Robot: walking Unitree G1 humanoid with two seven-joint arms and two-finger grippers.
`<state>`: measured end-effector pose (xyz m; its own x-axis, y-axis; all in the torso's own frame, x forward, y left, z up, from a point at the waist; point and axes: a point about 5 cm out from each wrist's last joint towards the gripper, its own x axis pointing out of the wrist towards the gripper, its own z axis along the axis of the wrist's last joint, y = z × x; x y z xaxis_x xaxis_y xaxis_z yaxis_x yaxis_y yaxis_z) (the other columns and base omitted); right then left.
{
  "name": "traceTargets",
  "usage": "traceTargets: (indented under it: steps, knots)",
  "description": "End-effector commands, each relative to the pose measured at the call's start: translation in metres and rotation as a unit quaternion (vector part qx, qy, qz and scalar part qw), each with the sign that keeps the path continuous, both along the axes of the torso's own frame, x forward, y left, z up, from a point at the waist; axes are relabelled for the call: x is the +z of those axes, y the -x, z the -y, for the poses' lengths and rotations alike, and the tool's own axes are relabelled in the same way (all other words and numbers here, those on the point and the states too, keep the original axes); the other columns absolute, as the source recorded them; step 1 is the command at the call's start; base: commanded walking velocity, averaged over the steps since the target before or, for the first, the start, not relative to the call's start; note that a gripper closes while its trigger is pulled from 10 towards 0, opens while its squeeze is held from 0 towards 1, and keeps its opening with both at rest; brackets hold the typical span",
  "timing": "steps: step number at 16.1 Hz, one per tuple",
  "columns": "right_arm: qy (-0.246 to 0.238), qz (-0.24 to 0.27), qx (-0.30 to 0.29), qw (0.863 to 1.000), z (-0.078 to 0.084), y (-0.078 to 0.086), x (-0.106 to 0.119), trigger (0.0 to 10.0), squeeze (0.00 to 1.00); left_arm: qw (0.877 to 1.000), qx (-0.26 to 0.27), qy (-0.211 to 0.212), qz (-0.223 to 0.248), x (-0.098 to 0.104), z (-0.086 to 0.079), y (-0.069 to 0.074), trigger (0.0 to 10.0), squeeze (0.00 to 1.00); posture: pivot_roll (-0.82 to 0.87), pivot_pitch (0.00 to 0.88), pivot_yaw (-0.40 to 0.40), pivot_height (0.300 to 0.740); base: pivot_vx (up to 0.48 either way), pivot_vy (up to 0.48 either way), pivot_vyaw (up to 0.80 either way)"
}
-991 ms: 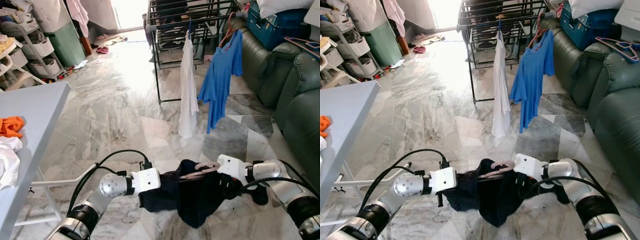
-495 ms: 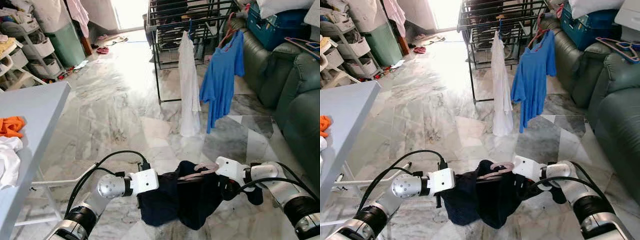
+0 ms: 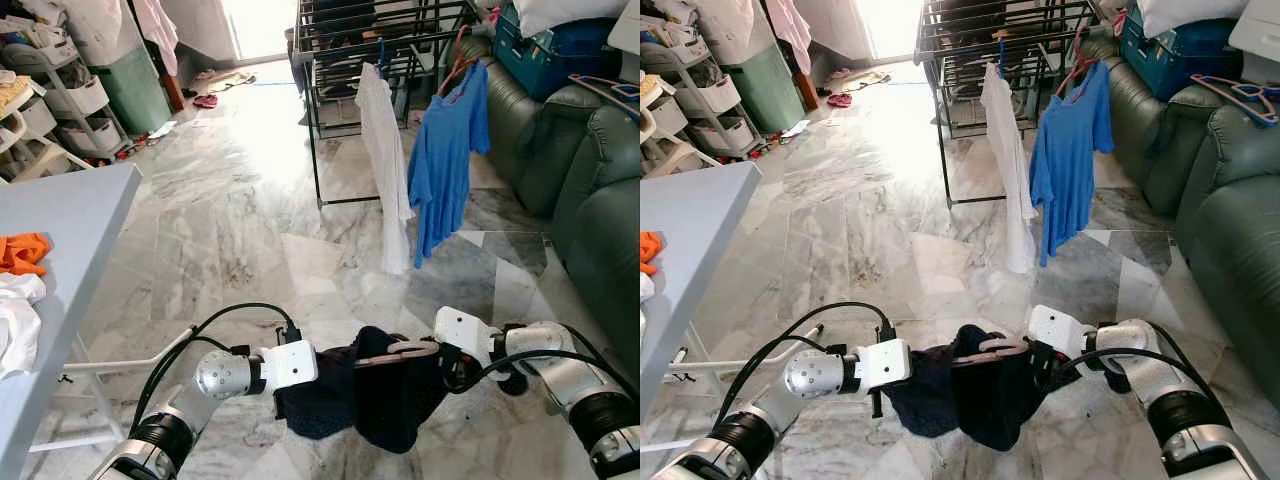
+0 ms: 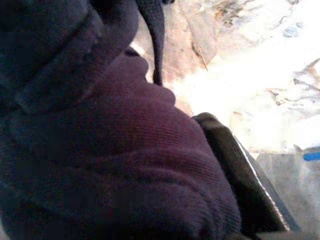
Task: Hang hanger
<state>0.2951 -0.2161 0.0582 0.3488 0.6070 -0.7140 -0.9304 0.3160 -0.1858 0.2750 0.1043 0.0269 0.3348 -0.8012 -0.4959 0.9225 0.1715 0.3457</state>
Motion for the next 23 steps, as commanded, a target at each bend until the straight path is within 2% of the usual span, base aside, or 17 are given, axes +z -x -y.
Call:
traceTargets:
  steps: [1, 21, 22, 23]
  knots:
    - [-0.014, -0.017, 0.042, 0.999, -0.015, 0.003, -0.001, 0.0, 0.0, 0.999, 0.007, 0.01, 0.035, 0.014, 0.002, -0.012, 0.0, 0.0, -0.21, 0.0, 0.146, 0.74, 0.0, 0.0, 0.0]
    - [-0.014, -0.026, 0.048, 0.998, -0.016, 0.005, -0.002, 0.0, 0.0, 0.999, 0.01, 0.001, 0.04, 0.014, -0.001, -0.013, 0.0, 0.0, -0.21, 0.0, 0.145, 0.74, 0.0, 0.0, 0.0]
    - [-0.032, 0.009, -0.02, 0.999, -0.038, 0.011, -0.027, 0.0, 0.0, 0.99, 0.123, -0.015, 0.066, 0.007, -0.02, -0.024, 10.0, 1.0, -0.21, 0.0, 0.146, 0.74, 0.0, 0.0, 0.0]
    - [-0.034, 0.017, -0.033, 0.999, -0.039, 0.011, -0.029, 0.0, 0.0, 0.988, 0.136, -0.019, 0.068, 0.006, -0.022, -0.024, 10.0, 1.0, -0.21, 0.0, 0.147, 0.74, 0.0, 0.0, 0.0]
